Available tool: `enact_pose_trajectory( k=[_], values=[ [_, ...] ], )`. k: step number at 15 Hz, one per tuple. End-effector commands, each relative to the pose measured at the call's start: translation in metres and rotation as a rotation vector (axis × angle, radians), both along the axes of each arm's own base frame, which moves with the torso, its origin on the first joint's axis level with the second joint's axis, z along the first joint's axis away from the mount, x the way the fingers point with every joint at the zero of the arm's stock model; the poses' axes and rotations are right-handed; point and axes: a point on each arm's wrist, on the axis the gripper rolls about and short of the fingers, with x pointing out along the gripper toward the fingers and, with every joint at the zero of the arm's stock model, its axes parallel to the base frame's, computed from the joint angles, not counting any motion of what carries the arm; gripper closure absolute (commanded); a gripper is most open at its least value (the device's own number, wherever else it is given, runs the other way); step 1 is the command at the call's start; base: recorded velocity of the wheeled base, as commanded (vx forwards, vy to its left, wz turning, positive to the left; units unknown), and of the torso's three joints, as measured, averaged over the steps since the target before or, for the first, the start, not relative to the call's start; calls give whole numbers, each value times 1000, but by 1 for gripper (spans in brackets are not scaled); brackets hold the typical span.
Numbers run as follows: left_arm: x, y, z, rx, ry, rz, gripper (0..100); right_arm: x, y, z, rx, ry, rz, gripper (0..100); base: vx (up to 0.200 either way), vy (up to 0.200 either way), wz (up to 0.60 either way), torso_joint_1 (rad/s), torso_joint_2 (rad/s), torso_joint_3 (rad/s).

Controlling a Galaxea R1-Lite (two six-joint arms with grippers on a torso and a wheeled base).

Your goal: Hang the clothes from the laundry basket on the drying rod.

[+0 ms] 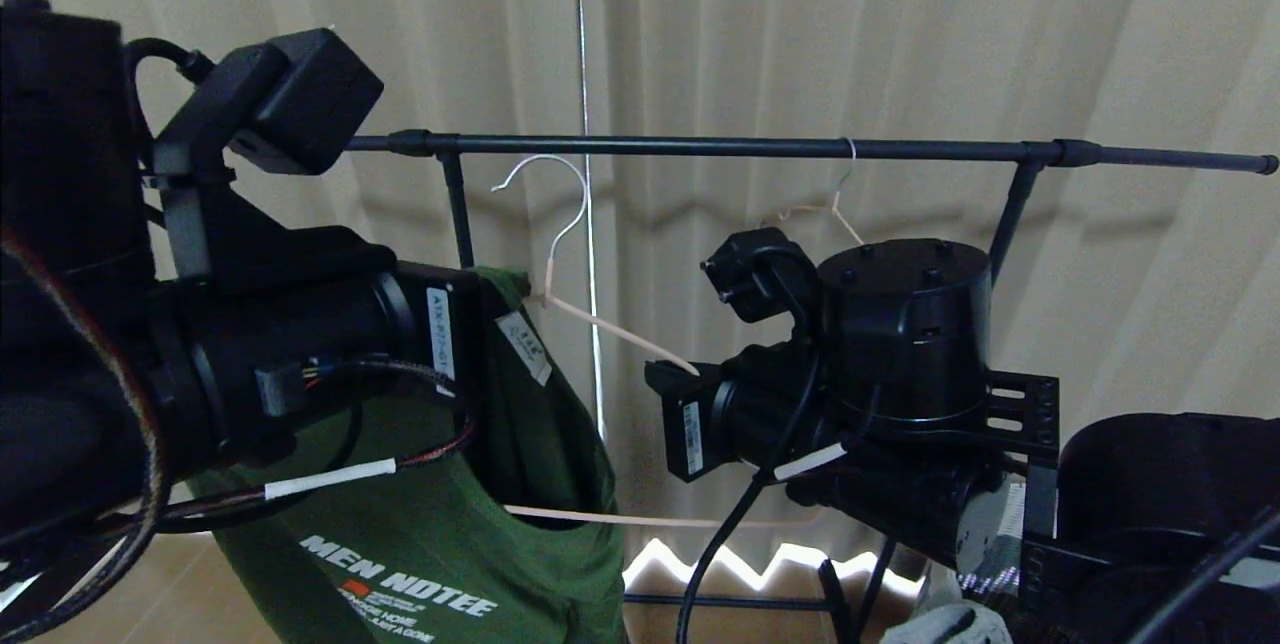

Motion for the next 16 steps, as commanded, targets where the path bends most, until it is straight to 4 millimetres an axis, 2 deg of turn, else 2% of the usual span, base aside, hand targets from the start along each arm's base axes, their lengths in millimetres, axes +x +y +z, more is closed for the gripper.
enact_pose_trajectory(
  k=[1, 6, 7, 11, 13, 16],
  values=[
    [-9, 9, -9, 36, -7, -38, 100, -1, -1, 1, 3, -2, 1, 100, 0, 0, 0, 0, 0, 0],
    [-11, 11, -16, 52, -37, -46, 100, -2, -2, 1, 1, -1, 0, 100, 0, 0, 0, 0, 0, 0],
    [-11, 12, -15, 49, -42, -46, 0, -3, -3, 2, 1, -6, 1, 100, 0, 0, 0, 0, 0, 0],
    [-20, 23, -5, 36, -90, -51, 0, -12, -15, 7, 22, -33, 5, 100, 0, 0, 0, 0, 0, 0],
    [-29, 30, -5, 50, -117, -110, 0, -17, -22, 3, 14, -74, 15, 100, 0, 0, 0, 0, 0, 0],
    [-31, 40, -9, 105, -153, -122, 0, -17, -29, -2, -8, -142, 20, 100, 0, 0, 0, 0, 0, 0]
  ],
)
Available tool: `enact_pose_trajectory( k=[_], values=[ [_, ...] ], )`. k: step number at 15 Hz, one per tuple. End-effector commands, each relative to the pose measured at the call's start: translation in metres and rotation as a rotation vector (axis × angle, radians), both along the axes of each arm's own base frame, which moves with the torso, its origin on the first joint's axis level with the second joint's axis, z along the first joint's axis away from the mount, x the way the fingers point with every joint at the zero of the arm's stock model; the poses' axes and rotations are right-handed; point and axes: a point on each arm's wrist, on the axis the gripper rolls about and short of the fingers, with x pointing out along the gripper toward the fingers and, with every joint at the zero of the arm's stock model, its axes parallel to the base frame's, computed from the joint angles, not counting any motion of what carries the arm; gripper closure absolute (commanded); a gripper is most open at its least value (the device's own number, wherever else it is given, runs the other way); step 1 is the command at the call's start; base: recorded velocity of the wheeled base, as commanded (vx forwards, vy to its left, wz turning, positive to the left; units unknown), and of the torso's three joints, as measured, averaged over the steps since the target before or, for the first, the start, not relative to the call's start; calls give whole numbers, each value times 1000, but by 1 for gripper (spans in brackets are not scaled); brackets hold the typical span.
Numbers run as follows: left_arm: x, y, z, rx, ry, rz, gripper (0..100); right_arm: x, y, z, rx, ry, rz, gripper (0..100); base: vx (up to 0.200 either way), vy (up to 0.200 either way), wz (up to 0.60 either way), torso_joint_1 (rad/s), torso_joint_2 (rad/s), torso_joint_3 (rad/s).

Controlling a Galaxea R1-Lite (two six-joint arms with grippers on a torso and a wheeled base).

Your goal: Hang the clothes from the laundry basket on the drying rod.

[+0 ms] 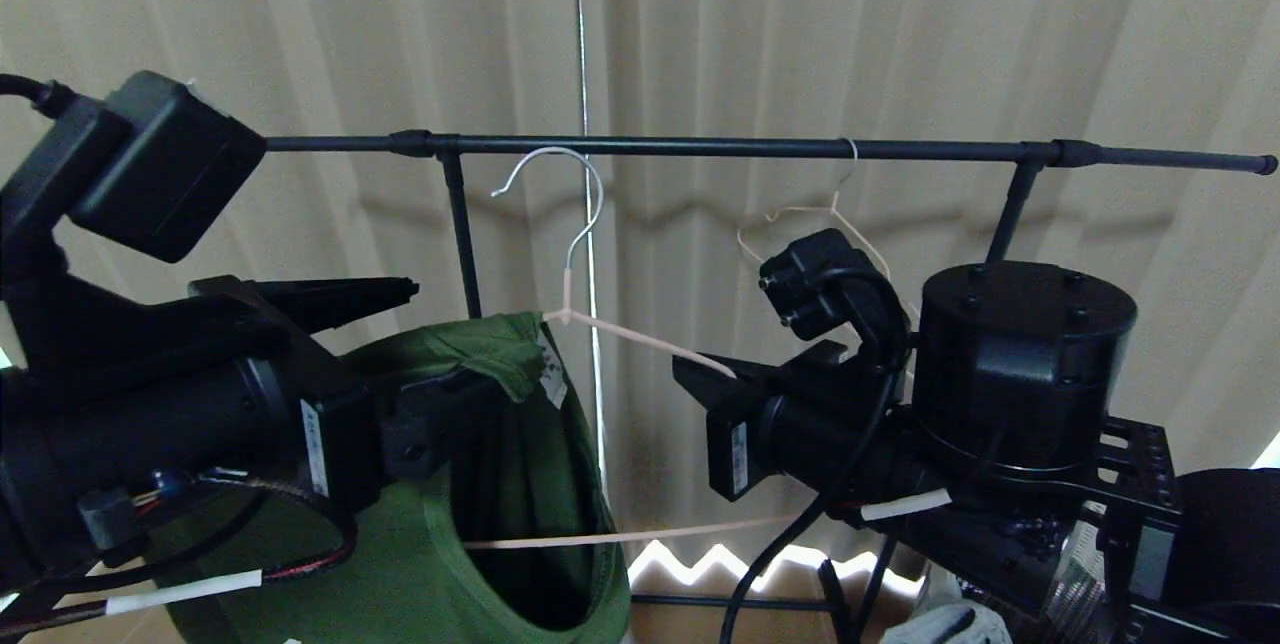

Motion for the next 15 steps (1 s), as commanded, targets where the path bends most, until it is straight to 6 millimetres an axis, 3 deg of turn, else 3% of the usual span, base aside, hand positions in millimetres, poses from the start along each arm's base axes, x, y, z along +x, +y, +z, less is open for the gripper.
enact_pose_trajectory(
  k=[1, 3, 6, 15],
  values=[
    [-8, 9, 0, -2, -34, -41, 0, 0, -7, -1, -9, -12, -9, 100, 0, 0, 0, 0, 0, 0],
    [-11, 17, -6, 63, -74, -109, 0, 4, -9, 1, -2, -27, -18, 100, 0, 0, 0, 0, 0, 0],
    [-6, 26, -12, 163, -123, -78, 0, 4, -10, 3, 4, -34, -20, 100, 0, 0, 0, 0, 0, 0],
    [-12, 30, -16, 198, -147, -90, 0, -1, -25, 5, -16, -120, 18, 100, 0, 0, 0, 0, 0, 0]
  ],
)
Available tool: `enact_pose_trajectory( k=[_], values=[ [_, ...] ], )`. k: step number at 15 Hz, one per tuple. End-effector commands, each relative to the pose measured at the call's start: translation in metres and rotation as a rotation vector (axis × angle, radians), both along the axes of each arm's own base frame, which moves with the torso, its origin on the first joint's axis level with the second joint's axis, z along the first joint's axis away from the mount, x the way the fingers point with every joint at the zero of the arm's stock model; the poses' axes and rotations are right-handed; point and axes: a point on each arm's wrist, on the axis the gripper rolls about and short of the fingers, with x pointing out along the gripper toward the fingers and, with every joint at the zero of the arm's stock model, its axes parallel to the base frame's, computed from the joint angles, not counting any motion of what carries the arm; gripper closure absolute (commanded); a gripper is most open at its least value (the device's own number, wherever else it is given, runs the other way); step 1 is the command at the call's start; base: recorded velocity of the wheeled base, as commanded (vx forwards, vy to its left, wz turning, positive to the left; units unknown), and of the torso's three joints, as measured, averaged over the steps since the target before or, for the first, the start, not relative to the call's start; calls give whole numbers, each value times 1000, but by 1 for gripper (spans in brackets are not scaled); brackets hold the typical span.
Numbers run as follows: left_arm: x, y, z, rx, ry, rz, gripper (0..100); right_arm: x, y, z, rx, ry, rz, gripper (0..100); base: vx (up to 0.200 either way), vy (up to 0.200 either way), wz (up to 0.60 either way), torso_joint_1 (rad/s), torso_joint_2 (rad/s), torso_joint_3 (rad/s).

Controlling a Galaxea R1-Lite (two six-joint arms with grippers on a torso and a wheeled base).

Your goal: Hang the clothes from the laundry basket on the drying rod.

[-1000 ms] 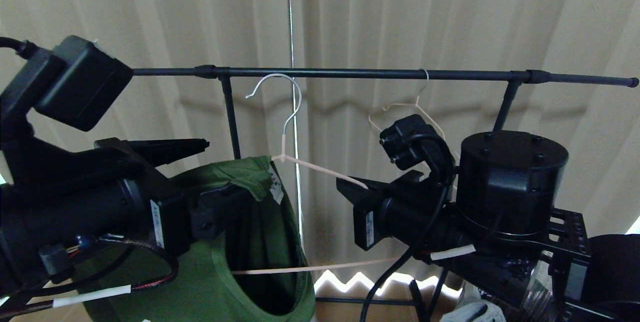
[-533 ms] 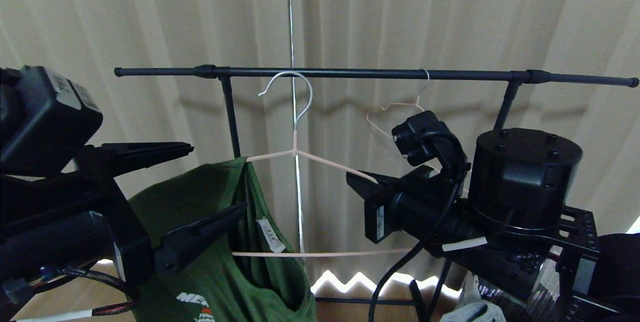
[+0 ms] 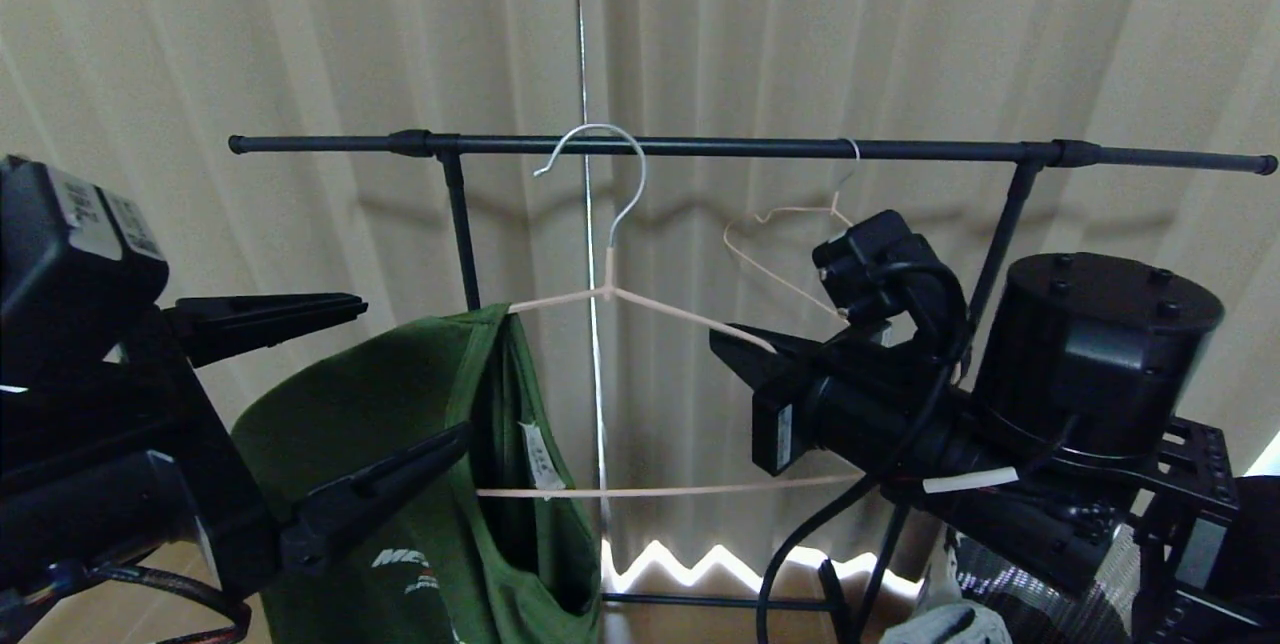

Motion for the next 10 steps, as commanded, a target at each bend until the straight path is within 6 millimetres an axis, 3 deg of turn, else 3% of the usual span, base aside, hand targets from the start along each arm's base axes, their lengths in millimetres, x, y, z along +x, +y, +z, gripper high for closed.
enact_pose_trajectory(
  k=[1, 6, 10],
  values=[
    [1, -1, -1, 5, 6, 0, 0, -7, -9, 2, -6, -17, 22, 100, 0, 0, 0, 0, 0, 0],
    [14, 3, -6, 7, 41, -122, 0, -12, -12, 4, -1, -71, 85, 100, 0, 0, 0, 0, 0, 0],
    [22, 4, -10, 72, 14, -122, 0, -12, -13, 5, 7, -78, 87, 100, 0, 0, 0, 0, 0, 0]
  ],
)
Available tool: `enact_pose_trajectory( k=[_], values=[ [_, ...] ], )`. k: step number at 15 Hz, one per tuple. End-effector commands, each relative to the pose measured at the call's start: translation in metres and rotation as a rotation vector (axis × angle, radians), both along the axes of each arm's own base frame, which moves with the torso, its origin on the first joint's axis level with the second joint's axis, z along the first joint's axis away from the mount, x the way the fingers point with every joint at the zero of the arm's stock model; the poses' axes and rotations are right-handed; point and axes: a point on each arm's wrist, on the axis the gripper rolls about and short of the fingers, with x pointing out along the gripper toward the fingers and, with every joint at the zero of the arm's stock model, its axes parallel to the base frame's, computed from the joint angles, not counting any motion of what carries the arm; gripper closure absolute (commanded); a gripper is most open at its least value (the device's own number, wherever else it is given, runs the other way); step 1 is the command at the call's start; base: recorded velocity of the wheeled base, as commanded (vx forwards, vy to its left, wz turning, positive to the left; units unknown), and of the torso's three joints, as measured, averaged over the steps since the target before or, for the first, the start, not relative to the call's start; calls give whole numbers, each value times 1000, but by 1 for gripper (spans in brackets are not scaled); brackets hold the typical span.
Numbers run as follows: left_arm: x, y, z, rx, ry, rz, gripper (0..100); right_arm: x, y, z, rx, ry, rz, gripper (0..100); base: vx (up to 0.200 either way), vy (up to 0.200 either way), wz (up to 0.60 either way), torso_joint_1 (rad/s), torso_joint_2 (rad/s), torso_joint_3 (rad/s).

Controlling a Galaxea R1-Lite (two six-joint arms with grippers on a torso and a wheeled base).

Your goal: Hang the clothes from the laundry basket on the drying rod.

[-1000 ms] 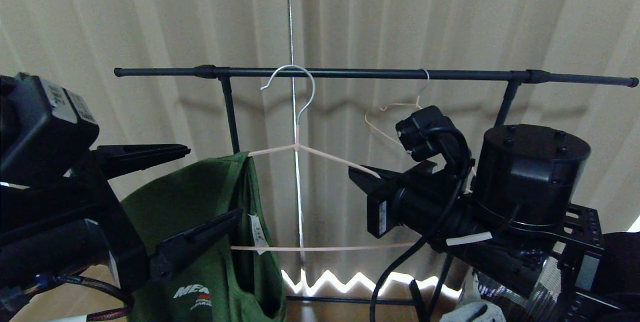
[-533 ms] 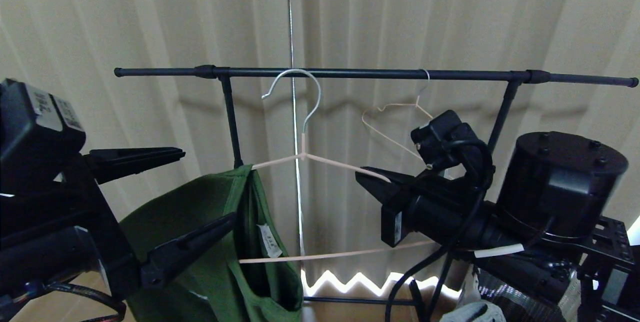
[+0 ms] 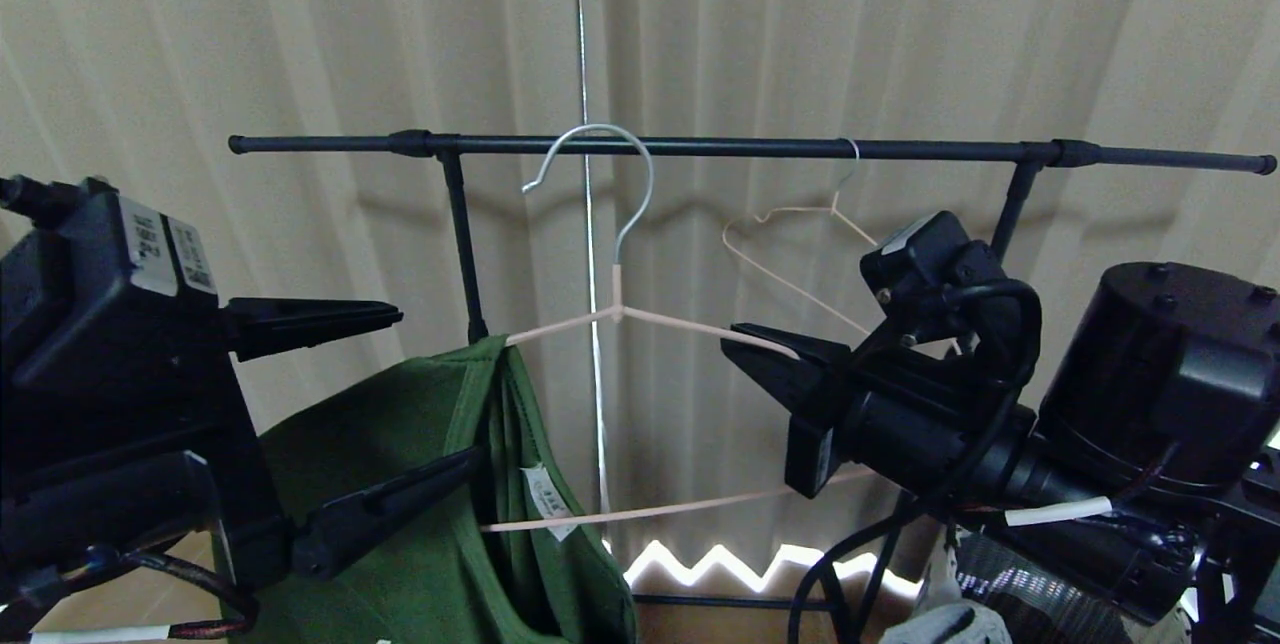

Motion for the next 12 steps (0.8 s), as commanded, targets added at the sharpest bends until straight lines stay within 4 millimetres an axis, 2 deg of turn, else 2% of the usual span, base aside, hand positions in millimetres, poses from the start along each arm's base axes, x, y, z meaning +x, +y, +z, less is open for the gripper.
enact_pose_trajectory(
  k=[1, 5, 6, 12],
  values=[
    [5, -2, -3, 21, 4, 1, 0, 0, 0, 1, 4, -3, 4, 100, 0, 0, 0, 0, 0, 0],
    [11, -5, 5, 21, -19, 1, 0, 0, 2, 3, 4, -13, 52, 100, 0, 0, 0, 0, 0, 0],
    [14, -5, 3, 33, -18, 5, 100, 0, 2, 3, 3, -16, 54, 100, 0, 0, 0, 0, 0, 0],
    [21, -2, -1, 73, -30, 29, 100, 1, 4, 6, 33, -49, 66, 100, 0, 0, 0, 0, 0, 0]
  ],
)
